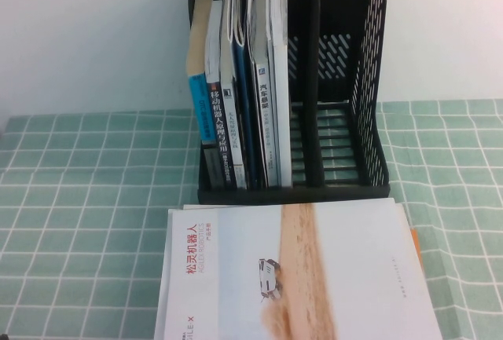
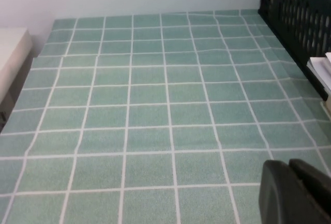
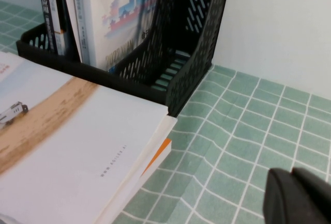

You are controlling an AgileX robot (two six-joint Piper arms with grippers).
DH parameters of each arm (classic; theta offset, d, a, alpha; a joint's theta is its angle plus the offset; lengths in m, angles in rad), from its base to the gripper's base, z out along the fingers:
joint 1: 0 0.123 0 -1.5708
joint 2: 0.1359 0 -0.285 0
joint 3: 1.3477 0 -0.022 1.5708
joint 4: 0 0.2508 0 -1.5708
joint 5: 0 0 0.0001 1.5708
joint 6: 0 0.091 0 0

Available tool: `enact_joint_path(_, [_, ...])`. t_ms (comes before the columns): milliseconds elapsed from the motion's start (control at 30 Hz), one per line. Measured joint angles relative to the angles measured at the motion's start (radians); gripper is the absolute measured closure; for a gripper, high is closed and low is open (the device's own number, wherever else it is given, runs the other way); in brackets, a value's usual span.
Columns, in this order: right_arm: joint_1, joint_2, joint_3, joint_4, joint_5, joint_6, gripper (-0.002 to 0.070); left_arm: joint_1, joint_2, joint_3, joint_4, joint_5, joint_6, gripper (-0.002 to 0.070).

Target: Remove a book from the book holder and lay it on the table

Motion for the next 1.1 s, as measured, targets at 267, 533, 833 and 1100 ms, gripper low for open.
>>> enact_joint_path(267, [0.000,0.000,0.000,0.000,0.000,0.000,0.0678,-0.010,0.000,0.000,-0.004,0.000,0.015,0.0677])
enact_joint_path(533, [0.000,0.000,0.000,0.000,0.000,0.000,0.0678,-0.010,0.000,0.000,0.077,-0.008,0.015,0.0677])
enact_joint_path(833, [0.000,0.000,0.000,0.000,0.000,0.000,0.0678,-0.018,0.000,0.000,0.128,-0.011,-0.043,0.0677])
enact_joint_path(1100, [0.000,0.000,0.000,0.000,0.000,0.000,0.0678,-0.018,0.000,0.000,0.132,-0.012,-0.063,0.0677])
